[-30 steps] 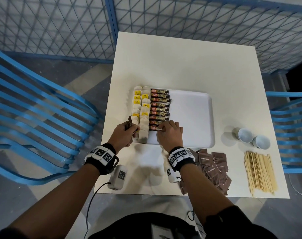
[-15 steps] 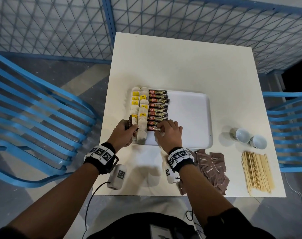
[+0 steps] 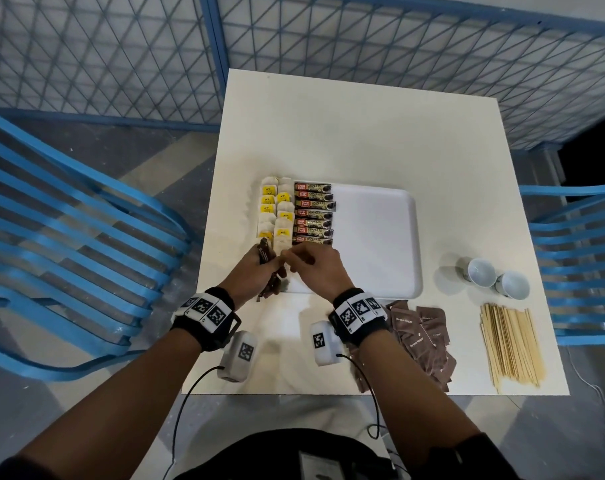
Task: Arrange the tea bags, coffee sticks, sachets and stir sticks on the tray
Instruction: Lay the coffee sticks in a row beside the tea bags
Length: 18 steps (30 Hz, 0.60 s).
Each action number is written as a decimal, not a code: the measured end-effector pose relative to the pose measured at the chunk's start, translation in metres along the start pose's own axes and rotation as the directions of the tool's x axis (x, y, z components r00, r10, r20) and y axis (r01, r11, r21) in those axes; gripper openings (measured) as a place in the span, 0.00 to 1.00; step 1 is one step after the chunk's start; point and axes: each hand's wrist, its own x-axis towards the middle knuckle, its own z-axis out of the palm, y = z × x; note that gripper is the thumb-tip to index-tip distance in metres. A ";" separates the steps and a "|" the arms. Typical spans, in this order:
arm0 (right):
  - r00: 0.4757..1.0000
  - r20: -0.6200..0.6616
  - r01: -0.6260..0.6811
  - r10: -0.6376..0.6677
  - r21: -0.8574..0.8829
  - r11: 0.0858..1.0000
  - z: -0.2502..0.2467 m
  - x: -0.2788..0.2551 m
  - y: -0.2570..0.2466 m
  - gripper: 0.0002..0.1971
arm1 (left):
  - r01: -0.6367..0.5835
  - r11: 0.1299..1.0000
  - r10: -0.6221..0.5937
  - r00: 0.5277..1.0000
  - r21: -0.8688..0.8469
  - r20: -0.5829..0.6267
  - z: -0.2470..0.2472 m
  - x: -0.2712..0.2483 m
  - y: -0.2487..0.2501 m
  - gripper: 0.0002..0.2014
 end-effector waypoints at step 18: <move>0.985 -0.130 -0.081 0.114 0.241 0.967 -0.003 0.006 0.004 0.06 | 0.104 0.994 -0.104 0.995 -0.021 0.011 -0.011 0.001 -0.014 0.07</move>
